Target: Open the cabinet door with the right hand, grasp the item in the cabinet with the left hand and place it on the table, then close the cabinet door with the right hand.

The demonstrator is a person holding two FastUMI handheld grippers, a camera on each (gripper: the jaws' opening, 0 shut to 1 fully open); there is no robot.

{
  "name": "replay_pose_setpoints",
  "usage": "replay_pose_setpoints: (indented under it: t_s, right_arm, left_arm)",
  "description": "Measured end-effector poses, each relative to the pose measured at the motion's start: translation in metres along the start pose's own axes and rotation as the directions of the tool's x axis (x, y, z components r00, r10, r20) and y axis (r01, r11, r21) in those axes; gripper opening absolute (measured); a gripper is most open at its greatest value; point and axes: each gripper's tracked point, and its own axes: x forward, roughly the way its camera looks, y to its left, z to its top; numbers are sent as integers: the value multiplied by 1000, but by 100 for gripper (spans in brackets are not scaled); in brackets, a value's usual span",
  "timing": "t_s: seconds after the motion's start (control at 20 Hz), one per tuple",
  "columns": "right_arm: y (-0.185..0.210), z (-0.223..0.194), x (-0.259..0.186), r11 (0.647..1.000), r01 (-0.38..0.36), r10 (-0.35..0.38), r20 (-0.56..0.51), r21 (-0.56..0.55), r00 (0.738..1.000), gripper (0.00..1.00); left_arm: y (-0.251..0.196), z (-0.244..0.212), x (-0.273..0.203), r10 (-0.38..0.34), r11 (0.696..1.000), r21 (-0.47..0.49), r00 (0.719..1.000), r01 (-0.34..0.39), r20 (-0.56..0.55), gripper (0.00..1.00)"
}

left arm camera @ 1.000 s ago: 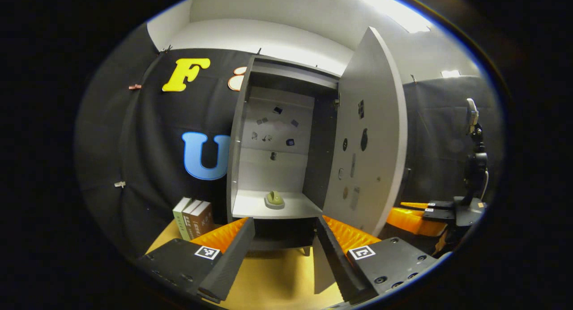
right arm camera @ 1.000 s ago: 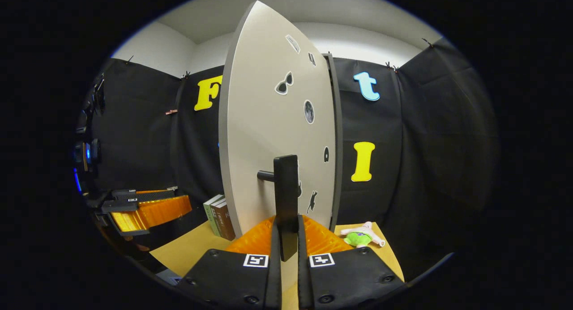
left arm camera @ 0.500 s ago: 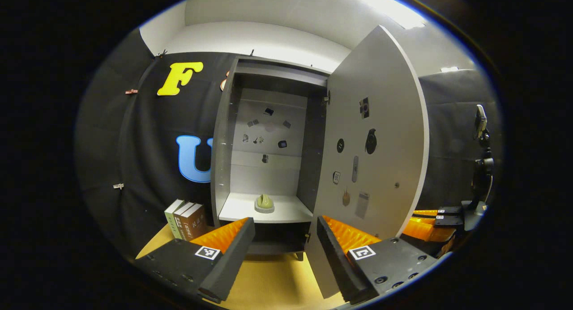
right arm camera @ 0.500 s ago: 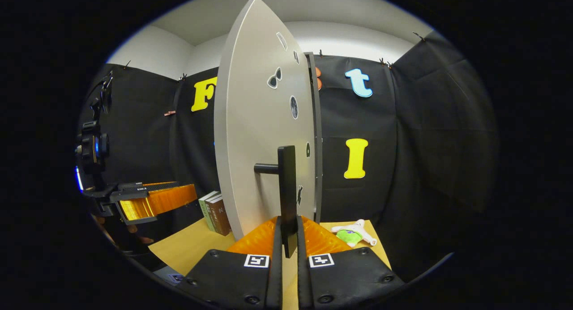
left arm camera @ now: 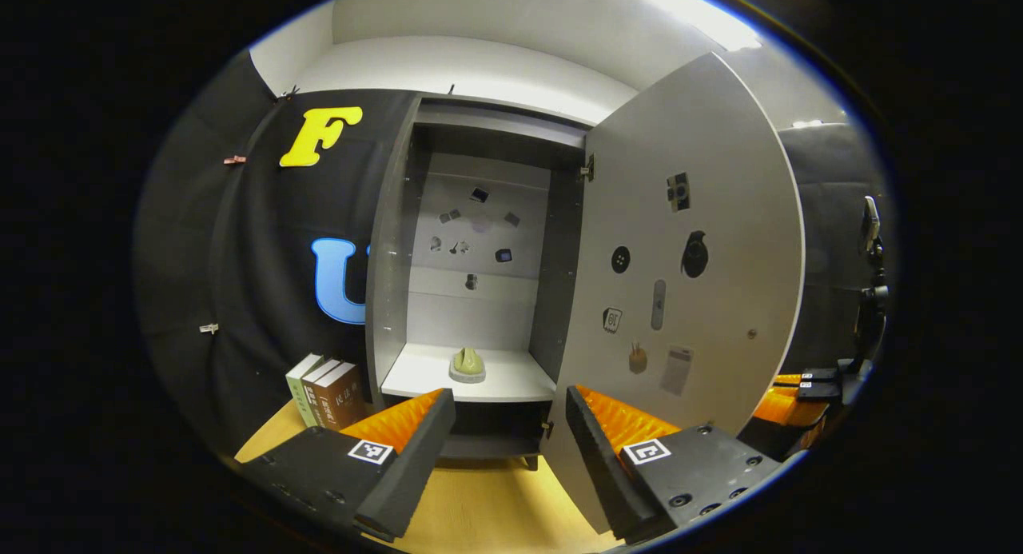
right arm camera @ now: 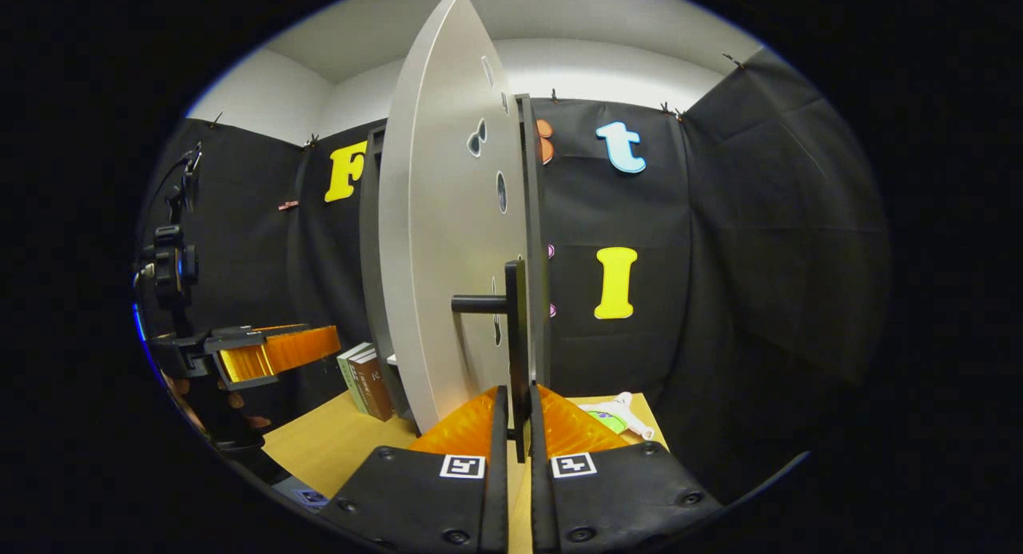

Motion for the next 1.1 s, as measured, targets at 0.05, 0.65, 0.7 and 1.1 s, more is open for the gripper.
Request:
replay_pose_setpoints:
  t_s: [0.05,0.65,0.7,1.1]
  right_arm:
    - [1,0,-2,1000,8,-8,5,4,1000,14]
    - [-50,13,-66,904,425,-418,122,-43,900,13]
    - [-57,9,-66,895,443,-435,116,-48,893,13]
    - [-154,-3,-31,819,571,-568,68,-53,820,77]
  left_arm:
    - [3,0,4,-10,1000,18,1000,10,-8,89]
    - [57,-19,72,-159,987,-27,979,157,-124,88]
    - [62,-18,84,-152,988,-25,980,150,-130,88]
    - [63,-34,201,-115,993,-42,973,109,-198,83]
